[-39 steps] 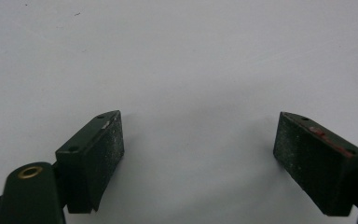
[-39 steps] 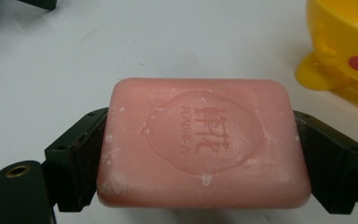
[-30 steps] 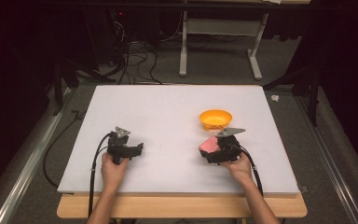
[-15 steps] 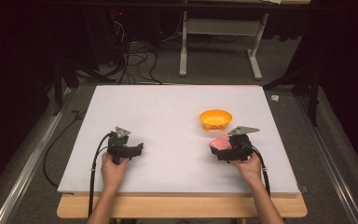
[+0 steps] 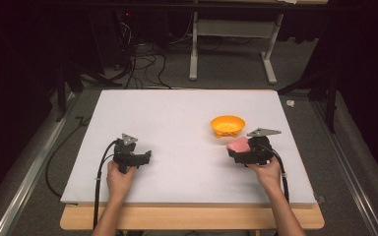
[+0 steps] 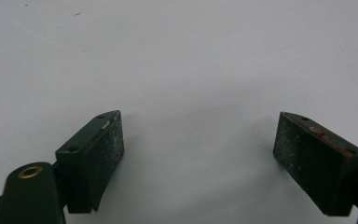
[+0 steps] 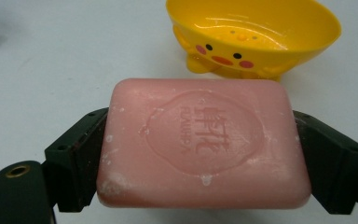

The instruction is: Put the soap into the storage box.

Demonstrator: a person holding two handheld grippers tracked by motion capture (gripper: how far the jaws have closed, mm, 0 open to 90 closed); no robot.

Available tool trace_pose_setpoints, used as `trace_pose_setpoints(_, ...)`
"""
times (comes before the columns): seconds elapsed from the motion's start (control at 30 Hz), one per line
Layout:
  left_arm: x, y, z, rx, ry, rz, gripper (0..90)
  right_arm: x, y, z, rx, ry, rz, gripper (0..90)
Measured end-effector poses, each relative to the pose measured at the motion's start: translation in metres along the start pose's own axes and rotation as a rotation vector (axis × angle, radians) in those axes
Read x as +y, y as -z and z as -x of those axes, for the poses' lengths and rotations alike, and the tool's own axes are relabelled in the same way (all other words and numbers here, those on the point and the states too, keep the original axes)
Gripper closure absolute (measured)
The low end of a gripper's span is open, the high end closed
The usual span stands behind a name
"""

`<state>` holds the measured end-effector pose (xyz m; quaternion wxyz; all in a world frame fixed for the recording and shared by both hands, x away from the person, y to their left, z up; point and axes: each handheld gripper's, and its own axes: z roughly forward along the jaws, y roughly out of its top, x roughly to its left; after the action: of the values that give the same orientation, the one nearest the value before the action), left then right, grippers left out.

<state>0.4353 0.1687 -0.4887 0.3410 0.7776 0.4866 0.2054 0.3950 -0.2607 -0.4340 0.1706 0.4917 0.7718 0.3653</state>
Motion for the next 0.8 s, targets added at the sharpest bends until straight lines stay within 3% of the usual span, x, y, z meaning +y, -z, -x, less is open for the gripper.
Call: trace_pose_setpoints(0.8, 0.000, 0.000, 0.000, -0.001, 0.000, -0.002, 16.6, 0.038, -0.006, 0.004, -0.050, -0.065, -0.004, 13.5)
